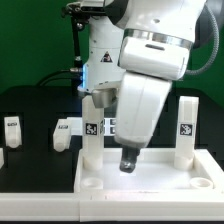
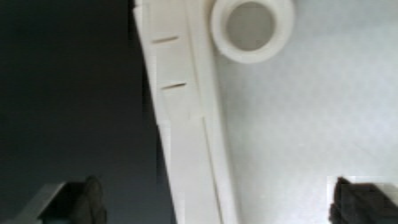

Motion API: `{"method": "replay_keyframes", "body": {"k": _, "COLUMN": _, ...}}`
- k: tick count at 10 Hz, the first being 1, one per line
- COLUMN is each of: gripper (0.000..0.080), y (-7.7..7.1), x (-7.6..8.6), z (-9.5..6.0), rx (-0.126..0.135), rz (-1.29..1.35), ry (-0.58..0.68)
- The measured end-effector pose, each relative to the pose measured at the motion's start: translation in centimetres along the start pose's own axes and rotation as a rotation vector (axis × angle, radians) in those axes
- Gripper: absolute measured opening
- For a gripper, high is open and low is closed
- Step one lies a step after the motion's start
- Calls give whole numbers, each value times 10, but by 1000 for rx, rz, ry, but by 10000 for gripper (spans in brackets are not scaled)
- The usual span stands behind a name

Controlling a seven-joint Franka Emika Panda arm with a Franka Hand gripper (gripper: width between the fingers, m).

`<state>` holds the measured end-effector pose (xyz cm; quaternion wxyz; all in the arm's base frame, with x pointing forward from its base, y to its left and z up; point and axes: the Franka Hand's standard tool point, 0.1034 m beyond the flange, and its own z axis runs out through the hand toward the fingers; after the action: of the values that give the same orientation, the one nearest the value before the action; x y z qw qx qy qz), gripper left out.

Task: Assemble desk

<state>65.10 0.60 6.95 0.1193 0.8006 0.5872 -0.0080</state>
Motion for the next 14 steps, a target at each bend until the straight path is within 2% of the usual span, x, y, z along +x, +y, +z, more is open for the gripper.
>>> {"method": "replay_keyframes", "body": {"k": 3, "gripper": 649, "y": 2, "x": -2, "z": -2, "rx": 0, "rz": 163, "ry": 0}}
{"method": "replay_keyframes", "body": {"k": 4, "gripper": 649, "y": 4, "x": -14, "z": -13, "rx": 61, "rz": 237, "ry": -24}}
{"method": "replay_keyframes", "body": {"k": 5, "gripper": 649, "y": 13, "x": -29, "z": -33, "rx": 88, "rz": 305, "ry": -42}}
{"method": "replay_keyframes", "body": {"k": 6, "gripper": 649, "y": 14, "x": -47, "z": -49, "rx": 102, "rz": 357, "ry": -45}}
{"method": "replay_keyframes", "body": {"k": 7, "gripper": 649, "y": 5, "x": -72, "z": -63, "rx": 120, "rz": 440, "ry": -39}}
{"method": "replay_keyframes", "body": {"k": 8, "gripper": 649, "y": -4, "x": -87, "z": -69, "rx": 127, "rz": 568, "ry": -48}}
{"method": "replay_keyframes", "body": {"k": 11, "gripper": 649, "y": -6, "x": -86, "z": -66, "rx": 127, "rz": 626, "ry": -55}}
{"method": "replay_keyframes", "body": {"k": 12, "gripper": 649, "y": -9, "x": -88, "z": -66, "rx": 138, "rz": 647, "ry": -49}}
{"method": "replay_keyframes", "body": {"k": 13, "gripper": 649, "y": -20, "x": -96, "z": -69, "rx": 169, "rz": 690, "ry": -32}}
{"method": "replay_keyframes", "body": {"k": 14, "gripper": 649, "y": -32, "x": -113, "z": -76, "rx": 204, "rz": 705, "ry": -34}}
